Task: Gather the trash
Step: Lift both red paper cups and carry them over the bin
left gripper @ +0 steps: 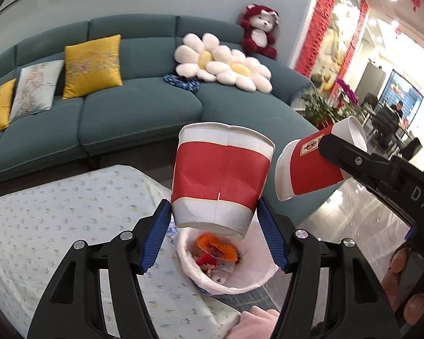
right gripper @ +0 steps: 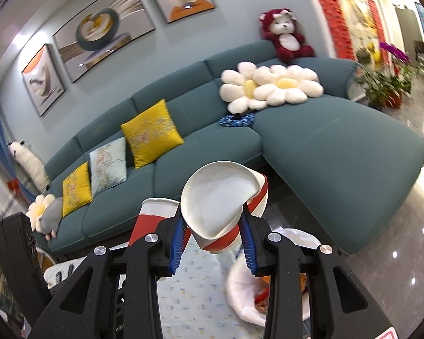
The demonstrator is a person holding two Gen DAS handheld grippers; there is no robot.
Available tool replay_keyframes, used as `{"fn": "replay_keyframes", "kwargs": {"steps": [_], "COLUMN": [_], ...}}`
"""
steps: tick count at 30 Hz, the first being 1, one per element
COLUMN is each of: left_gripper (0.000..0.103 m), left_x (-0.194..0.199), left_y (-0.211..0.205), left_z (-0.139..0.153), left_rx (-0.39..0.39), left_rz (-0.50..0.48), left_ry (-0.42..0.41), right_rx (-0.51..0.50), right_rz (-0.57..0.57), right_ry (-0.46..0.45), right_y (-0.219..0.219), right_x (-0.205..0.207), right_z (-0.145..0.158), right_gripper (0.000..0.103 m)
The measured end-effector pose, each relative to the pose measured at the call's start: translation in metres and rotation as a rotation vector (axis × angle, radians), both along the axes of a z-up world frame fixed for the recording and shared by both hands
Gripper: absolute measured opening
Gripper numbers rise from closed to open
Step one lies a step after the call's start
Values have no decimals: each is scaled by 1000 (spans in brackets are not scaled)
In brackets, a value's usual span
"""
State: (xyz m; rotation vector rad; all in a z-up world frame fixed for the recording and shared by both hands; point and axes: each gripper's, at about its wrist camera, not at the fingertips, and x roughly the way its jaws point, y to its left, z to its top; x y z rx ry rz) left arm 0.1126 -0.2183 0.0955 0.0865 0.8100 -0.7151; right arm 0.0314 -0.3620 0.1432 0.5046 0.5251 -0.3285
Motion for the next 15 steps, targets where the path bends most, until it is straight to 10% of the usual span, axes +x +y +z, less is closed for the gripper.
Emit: {"fn": "replay_keyframes", "kwargs": {"steps": [15], "left_gripper": [60], "left_x": [-6], "left_y": [-47], "left_z": [-64], "left_rx": [64], "left_rz": [-40], "left_ry": [85], "right_rx": [95], "right_rz": [-66], "right_ry": [96], "right_y": [-54], "right_x": [-18], "right_z": [-80], "right_gripper": [34]}}
